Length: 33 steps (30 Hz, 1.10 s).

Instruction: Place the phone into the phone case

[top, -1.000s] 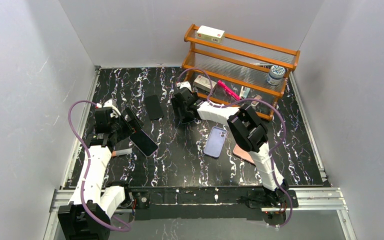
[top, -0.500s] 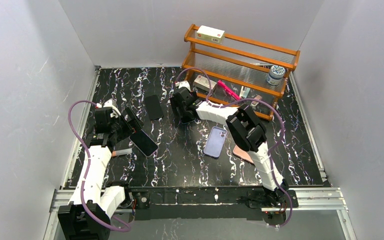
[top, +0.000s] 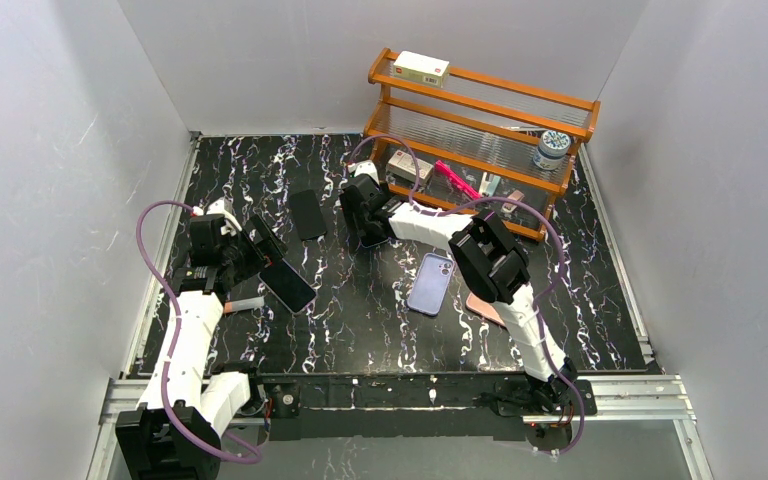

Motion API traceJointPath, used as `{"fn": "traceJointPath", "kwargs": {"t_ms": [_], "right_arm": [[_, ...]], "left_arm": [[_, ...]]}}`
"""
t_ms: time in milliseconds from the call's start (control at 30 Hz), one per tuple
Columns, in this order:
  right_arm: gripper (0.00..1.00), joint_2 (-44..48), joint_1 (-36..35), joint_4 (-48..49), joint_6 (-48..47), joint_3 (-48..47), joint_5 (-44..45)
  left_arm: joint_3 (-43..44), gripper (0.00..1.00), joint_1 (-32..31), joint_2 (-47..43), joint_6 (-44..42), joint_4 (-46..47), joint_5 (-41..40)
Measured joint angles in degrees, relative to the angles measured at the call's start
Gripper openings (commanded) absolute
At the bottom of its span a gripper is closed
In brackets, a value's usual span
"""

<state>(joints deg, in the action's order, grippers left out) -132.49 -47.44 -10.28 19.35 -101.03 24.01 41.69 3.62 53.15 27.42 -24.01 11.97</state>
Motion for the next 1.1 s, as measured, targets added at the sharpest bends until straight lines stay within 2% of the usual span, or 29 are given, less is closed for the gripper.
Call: {"fn": "traceJointPath", "kwargs": {"t_ms": [267,767,1100], "right_arm": [[0.60,2.5,0.1,2.4,0.9,4.6,-1.3],[0.50,22.1,0.0,-0.1,7.2,29.3,-9.7],[0.48,31.7,0.0,-0.7,13.0,36.4,-11.1]], "left_arm": [[0.0,0.98,-0.1,0.0,0.0,0.0,0.0],[-1.0,0.98,-0.9,0.8,-0.3,1.3,3.5],[-1.0,0.98,-1.6,1.0,-0.4,1.3,3.9]]}}
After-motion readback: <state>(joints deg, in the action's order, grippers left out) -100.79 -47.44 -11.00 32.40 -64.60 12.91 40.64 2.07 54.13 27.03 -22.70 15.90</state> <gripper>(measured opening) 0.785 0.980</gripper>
